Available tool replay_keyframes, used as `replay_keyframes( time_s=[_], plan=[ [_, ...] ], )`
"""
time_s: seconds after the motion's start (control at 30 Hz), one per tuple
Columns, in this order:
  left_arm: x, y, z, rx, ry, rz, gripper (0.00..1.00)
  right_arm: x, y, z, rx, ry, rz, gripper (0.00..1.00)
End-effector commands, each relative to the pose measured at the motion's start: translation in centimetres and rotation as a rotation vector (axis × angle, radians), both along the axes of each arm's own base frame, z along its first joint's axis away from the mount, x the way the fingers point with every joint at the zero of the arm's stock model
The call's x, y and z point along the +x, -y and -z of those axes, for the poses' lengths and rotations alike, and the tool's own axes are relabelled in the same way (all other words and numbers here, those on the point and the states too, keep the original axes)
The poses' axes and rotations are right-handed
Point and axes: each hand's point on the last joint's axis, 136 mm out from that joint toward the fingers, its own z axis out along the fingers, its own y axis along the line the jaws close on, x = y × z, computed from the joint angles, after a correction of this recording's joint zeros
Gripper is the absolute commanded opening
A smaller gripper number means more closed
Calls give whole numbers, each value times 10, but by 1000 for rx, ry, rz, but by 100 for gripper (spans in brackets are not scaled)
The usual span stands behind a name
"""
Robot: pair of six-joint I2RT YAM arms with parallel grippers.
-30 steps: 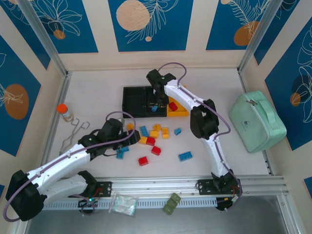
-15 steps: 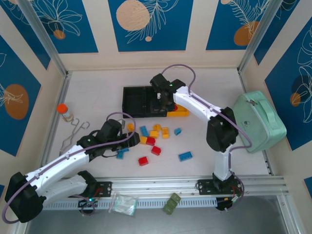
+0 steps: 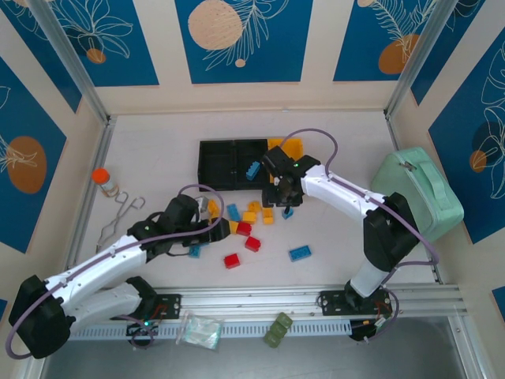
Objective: Sort the legos into containers by color
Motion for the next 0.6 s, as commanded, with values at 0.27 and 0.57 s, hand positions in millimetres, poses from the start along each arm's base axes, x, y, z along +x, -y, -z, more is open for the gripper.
replay_keyframes(
  time_s=[0.27,0.57],
  plan=[
    [-5,11,6,-10,-6,34,80,-3,-23,31,21,-29,5,56],
    [-6,10,12,-2,-17,24,81,-2,-28,60,-4,-81,9,56]
  ],
)
